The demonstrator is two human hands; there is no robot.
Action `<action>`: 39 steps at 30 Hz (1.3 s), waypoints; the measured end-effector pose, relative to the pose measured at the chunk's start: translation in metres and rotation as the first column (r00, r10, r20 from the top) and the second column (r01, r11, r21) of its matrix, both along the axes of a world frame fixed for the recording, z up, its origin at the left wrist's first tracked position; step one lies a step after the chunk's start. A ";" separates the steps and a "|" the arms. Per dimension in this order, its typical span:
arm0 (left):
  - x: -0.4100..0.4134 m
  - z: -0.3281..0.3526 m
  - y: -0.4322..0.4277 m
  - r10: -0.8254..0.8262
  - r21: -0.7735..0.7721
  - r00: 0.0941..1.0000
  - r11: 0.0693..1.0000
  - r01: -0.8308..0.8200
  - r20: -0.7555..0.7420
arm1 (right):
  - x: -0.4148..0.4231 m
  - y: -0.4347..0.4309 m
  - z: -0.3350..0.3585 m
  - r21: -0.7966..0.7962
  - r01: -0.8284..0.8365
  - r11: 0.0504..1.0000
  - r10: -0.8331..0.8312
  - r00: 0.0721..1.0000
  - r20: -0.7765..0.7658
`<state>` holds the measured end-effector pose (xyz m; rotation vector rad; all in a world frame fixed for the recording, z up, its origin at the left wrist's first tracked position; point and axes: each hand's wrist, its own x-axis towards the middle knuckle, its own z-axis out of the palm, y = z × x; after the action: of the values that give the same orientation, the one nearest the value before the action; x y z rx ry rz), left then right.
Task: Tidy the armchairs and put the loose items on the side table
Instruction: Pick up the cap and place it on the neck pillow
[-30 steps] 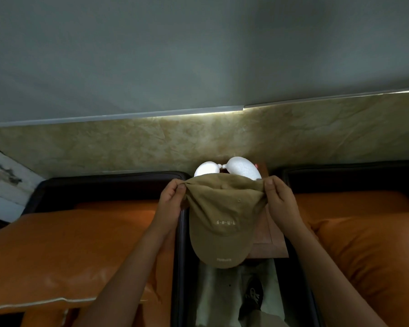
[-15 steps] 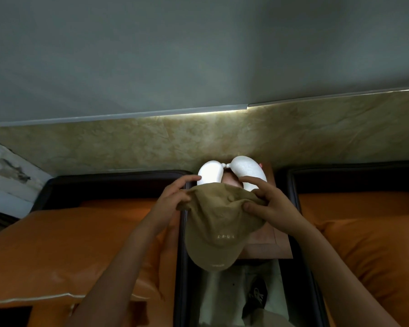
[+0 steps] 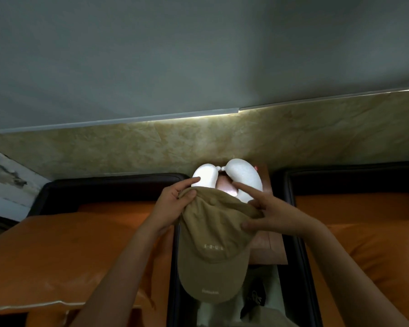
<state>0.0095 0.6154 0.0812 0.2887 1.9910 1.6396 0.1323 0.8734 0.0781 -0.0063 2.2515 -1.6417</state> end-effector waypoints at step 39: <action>-0.083 -0.253 0.123 0.246 -0.358 0.961 0.892 -0.276 -0.128 | -0.153 0.057 -0.261 0.247 0.552 0.797 -0.572 0.820 0.014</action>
<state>-0.0730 0.7387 -0.1720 -0.0630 2.4368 1.3710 -0.0204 0.9308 -0.1834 0.8630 2.5070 -1.5683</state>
